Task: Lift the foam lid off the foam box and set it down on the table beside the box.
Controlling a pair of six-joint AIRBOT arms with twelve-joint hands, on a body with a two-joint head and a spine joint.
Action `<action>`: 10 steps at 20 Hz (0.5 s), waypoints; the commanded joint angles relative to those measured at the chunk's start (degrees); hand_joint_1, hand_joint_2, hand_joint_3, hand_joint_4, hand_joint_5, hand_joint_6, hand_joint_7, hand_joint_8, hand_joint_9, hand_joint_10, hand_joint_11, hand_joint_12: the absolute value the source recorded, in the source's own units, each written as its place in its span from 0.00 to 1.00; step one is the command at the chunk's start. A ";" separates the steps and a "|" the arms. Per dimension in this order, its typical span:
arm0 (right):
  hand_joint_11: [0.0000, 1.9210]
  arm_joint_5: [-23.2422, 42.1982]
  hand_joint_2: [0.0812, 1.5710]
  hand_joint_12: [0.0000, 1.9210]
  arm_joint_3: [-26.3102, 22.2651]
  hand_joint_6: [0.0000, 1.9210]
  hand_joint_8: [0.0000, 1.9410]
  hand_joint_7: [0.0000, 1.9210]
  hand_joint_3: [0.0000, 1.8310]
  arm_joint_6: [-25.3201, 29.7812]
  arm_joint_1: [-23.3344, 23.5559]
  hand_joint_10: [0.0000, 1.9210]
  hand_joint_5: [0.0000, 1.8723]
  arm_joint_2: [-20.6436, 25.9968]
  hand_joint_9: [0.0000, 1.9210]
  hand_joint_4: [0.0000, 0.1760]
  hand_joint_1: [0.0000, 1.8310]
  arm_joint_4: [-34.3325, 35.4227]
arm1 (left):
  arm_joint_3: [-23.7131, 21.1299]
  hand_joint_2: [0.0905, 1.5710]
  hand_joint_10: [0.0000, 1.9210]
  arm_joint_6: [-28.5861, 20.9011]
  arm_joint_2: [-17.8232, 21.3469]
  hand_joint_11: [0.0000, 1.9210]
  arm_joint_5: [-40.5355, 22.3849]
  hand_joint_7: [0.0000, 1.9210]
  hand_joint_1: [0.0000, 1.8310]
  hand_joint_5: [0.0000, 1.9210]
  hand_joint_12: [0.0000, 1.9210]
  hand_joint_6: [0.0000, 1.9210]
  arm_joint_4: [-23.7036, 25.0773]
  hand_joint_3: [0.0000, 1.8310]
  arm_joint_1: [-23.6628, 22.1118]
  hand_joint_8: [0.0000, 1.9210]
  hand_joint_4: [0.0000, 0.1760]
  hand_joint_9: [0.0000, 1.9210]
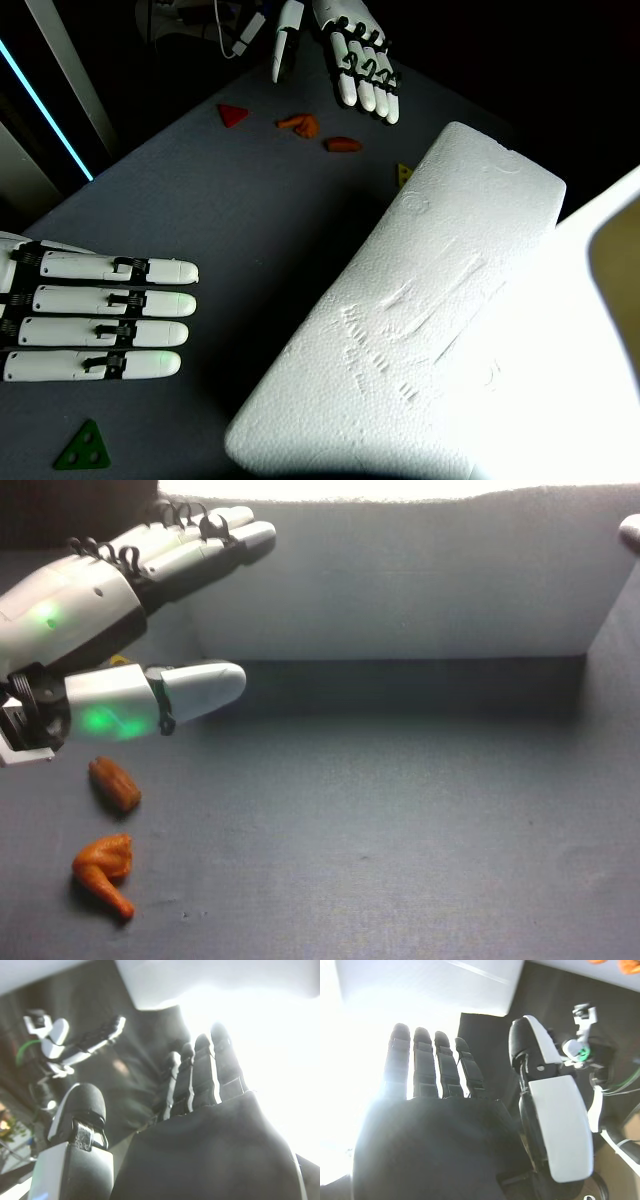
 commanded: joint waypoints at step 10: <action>0.00 10.09 0.79 0.01 2.83 0.00 0.00 0.00 0.00 -3.23 0.48 0.00 0.00 -0.65 0.00 0.24 0.23 10.01 | 2.43 0.82 0.00 4.53 -1.45 0.00 -10.17 0.00 0.28 0.02 0.06 0.00 -10.87 0.00 -1.64 0.00 0.00 0.00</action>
